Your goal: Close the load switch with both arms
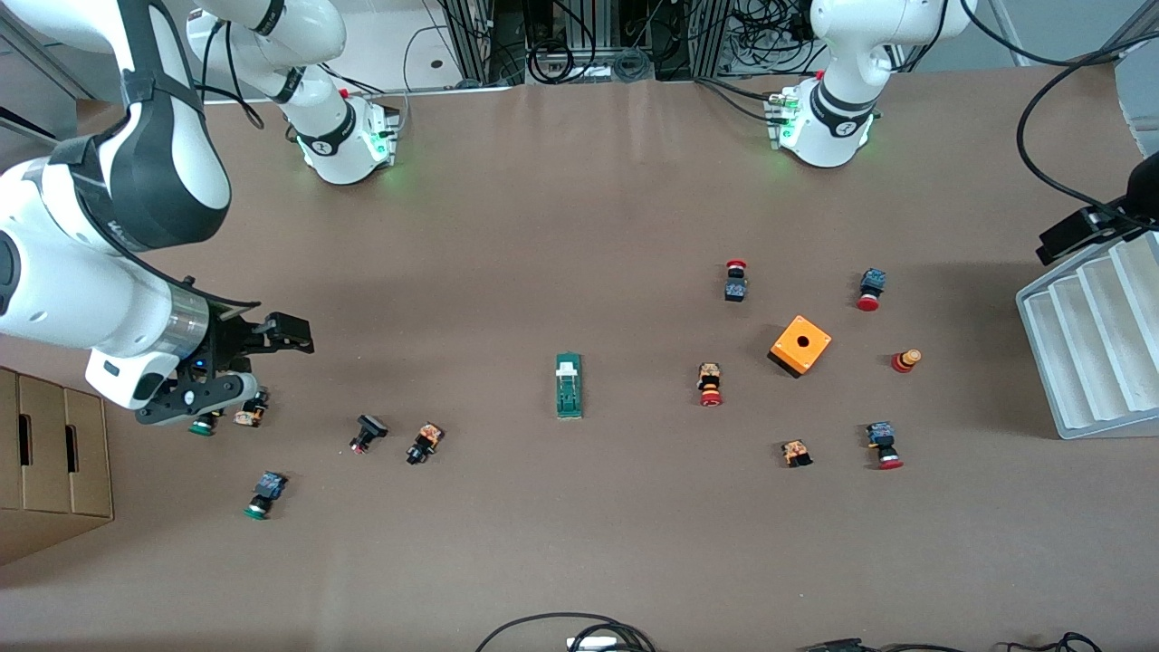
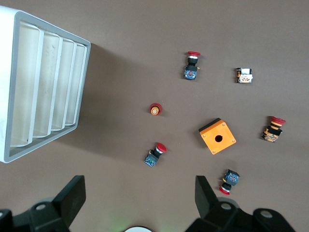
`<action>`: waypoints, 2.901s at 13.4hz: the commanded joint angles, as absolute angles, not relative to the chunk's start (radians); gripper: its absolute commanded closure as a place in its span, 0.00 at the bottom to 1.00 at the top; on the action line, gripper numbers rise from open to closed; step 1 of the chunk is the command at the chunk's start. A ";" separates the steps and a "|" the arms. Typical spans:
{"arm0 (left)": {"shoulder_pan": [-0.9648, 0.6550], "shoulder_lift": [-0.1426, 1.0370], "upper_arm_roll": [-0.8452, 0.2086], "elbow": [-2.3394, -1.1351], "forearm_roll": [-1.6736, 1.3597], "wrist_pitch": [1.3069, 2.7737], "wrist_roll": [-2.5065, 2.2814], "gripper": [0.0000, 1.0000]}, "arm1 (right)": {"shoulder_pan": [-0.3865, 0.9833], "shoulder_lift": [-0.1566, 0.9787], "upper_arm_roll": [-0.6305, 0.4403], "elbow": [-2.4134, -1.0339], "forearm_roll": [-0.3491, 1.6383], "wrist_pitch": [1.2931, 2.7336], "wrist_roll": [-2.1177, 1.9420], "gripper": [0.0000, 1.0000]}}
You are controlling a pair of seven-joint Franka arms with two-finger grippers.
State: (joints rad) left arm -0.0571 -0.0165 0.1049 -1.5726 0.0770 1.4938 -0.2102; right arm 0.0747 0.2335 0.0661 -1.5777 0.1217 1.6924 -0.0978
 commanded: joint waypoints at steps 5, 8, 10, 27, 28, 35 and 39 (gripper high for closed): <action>-0.049 0.005 0.107 -1.534 0.069 1.465 -0.196 0.00 | 0.094 0.258 0.061 -1.571 0.143 1.729 -0.080 0.00; -0.051 0.006 0.106 -1.532 0.066 1.466 -0.198 0.00 | 0.092 0.268 0.061 -1.569 0.143 1.730 -0.081 0.00; -0.060 0.009 0.098 -1.532 0.068 1.476 -0.204 0.00 | 0.086 0.273 0.060 -1.569 0.144 1.730 -0.083 0.00; -0.140 0.009 -0.023 -1.636 0.032 1.727 -0.504 0.02 | 0.101 0.359 0.064 -1.568 0.150 1.802 -0.087 0.00; -0.153 0.003 -0.049 -1.670 0.032 1.770 -0.591 0.02 | 0.103 0.360 0.063 -1.568 0.155 1.804 -0.087 0.00; -0.215 0.006 -0.196 -1.926 0.116 2.176 -0.938 0.02 | 0.123 0.379 0.063 -1.568 0.169 1.847 -0.087 0.00; -0.285 0.076 -0.233 -1.999 0.328 2.330 -1.127 0.02 | 0.121 0.391 0.063 -1.568 0.179 1.848 -0.094 0.00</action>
State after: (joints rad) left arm -0.2449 0.0516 -0.2322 -1.9792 0.2359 2.2885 -1.0423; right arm 0.1191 0.3722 0.0666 -1.5777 0.1429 1.8350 -0.0862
